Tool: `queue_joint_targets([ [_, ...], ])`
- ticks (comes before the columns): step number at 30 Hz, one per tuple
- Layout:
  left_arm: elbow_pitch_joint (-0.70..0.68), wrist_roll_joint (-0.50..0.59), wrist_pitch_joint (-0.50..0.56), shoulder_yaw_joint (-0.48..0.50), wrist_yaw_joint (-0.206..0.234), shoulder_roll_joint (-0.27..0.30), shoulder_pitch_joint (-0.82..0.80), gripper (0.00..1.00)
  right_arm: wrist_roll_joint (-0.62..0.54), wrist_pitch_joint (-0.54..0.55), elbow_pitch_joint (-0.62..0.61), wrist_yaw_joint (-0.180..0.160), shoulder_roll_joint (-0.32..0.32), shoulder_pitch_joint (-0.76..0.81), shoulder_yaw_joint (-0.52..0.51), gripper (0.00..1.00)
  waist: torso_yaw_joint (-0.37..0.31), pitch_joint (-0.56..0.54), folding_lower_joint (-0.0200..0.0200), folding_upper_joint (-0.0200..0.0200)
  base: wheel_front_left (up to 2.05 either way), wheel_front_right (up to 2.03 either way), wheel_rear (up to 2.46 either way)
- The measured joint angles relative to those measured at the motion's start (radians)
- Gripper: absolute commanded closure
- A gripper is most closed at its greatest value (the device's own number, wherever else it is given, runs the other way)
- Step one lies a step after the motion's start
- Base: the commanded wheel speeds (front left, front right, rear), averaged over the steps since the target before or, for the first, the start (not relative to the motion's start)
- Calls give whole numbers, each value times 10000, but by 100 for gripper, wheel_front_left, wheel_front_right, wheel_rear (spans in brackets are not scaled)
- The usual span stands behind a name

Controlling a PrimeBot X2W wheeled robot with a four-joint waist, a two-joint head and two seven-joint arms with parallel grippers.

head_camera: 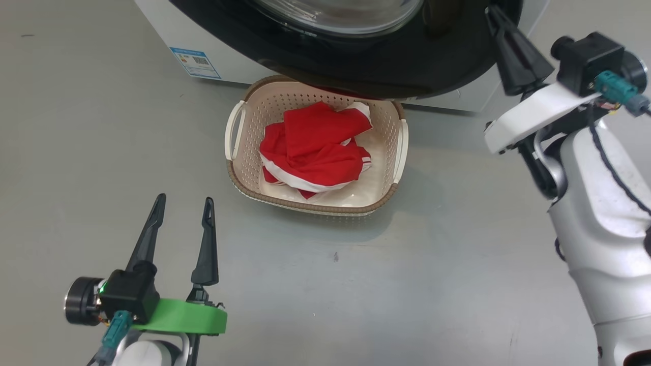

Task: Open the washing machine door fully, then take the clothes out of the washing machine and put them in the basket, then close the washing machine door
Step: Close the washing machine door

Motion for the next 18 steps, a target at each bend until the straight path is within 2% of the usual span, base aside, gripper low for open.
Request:
queue_joint_targets([
  [6,50,0,-29,-167,-63,-58,-259,0,-2,58,412,25,-395,-595,-203,100,166,144,0,0,0,0,0],
  [18,-2,0,-29,-414,-209,-102,-605,0,-8,311,1053,63,-736,-2054,-209,100,462,612,0,0,0,0,0],
])
